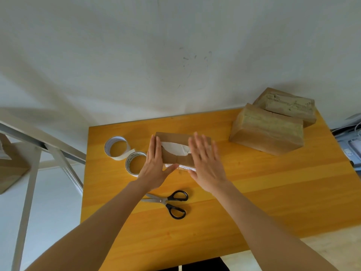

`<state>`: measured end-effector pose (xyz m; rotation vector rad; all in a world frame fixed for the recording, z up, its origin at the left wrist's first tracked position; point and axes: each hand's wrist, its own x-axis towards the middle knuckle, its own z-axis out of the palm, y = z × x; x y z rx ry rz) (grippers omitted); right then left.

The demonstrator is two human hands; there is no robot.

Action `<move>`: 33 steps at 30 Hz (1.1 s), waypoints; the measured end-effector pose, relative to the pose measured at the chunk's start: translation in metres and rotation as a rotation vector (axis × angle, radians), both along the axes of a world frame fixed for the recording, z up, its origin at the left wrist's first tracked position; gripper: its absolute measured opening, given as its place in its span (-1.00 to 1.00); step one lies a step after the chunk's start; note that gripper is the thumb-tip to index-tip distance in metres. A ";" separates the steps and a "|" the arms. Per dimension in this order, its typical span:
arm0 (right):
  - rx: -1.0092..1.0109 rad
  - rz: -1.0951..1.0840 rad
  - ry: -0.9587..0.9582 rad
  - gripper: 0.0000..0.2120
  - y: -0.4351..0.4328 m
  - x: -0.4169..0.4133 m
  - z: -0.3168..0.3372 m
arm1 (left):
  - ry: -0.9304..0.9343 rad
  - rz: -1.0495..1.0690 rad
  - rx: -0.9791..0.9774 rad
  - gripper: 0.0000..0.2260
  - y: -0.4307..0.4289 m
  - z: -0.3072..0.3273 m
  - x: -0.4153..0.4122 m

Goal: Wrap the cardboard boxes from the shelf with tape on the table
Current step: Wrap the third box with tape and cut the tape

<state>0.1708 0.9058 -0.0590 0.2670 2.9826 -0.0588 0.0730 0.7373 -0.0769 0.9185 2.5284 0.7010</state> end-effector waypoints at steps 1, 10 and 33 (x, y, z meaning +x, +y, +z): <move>0.000 0.074 0.020 -0.02 -0.006 -0.008 -0.001 | 0.023 -0.026 0.001 -0.05 -0.003 -0.001 0.001; -0.030 0.195 -0.045 -0.22 -0.013 -0.034 -0.011 | 0.143 -0.079 -0.100 -0.24 0.001 -0.003 -0.005; 0.064 0.319 0.210 -0.12 0.007 0.026 -0.024 | 0.681 -0.451 -0.145 -0.46 -0.029 -0.019 -0.013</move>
